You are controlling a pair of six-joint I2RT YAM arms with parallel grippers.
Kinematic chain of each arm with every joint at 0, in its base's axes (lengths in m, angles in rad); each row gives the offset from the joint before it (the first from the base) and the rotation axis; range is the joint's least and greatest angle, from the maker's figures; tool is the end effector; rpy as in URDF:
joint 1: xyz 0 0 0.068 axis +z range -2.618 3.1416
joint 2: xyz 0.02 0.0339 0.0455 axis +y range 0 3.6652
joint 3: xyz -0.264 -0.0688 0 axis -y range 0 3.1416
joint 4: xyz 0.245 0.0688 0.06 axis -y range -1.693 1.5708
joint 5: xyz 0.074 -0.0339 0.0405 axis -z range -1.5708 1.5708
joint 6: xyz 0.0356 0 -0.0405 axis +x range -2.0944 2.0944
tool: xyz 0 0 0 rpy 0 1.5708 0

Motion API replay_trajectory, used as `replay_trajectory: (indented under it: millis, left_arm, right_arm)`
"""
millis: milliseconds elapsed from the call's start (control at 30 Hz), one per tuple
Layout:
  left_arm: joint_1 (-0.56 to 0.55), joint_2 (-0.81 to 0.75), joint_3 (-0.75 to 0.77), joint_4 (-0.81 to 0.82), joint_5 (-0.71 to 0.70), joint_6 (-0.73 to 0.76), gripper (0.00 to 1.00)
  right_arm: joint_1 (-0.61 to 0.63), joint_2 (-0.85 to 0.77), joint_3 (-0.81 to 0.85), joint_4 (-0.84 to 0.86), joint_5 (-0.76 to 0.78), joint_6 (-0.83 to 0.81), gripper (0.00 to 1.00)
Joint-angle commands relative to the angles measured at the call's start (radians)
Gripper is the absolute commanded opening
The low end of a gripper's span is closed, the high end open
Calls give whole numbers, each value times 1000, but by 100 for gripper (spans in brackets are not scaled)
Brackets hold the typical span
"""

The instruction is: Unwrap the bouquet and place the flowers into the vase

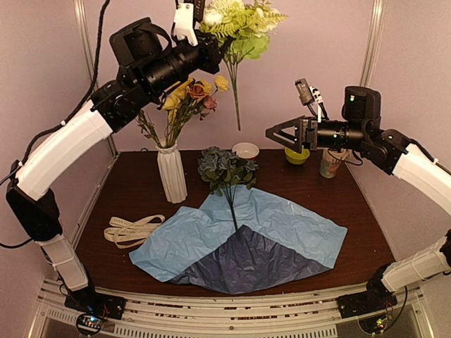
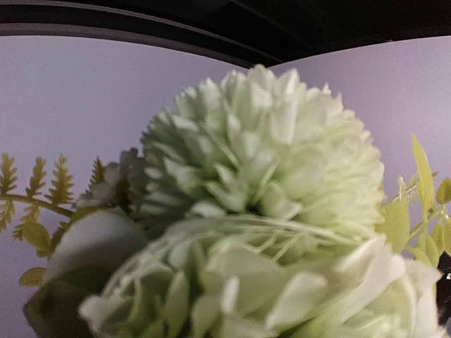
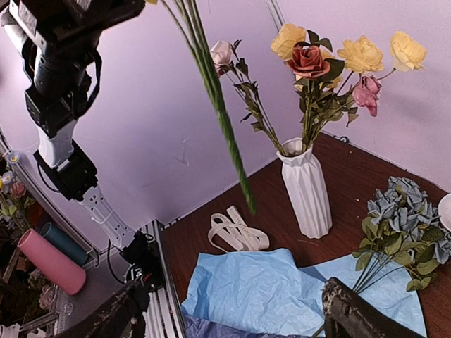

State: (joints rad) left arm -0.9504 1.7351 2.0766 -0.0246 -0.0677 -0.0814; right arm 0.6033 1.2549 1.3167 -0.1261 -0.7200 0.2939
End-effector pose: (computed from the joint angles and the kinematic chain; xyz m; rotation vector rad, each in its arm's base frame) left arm 0.2217 -0.3062 0.5467 0.4918 1.2040 -0.8464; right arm 0.2167 0.1778 0.4330 -0.8430 1.5653 1.2504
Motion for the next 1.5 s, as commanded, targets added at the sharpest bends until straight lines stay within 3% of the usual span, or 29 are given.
replay_trajectory:
  millis: [0, 167, 333, 700, 933, 1200, 1467]
  left_arm:
    - [74, -24, 145, 45, -95, 185, 0]
    - [238, 29, 330, 14, -53, 184, 0]
    - [363, 10, 318, 14, -24, 138, 0]
    - [401, -264, -280, 244, -63, 114, 0]
    - [406, -328, -522, 357, -78, 112, 0]
    - [424, -309, -652, 502, -86, 126, 0]
    - [459, -279, -690, 510, -82, 150, 0]
  right_arm:
    - [-3, -33, -2, -22, 86, -35, 86]
    - [-4, -40, -22, -3, 92, -18, 86]
    - [-4, -37, -18, 6, 91, 5, 86]
    - [-2, 15, 49, -24, 91, 45, 85]
    - [-1, 27, 58, -5, 93, 90, 84]
    - [0, -6, 38, -35, 114, 82, 83]
    - [0, -46, 16, -55, 142, 83, 83]
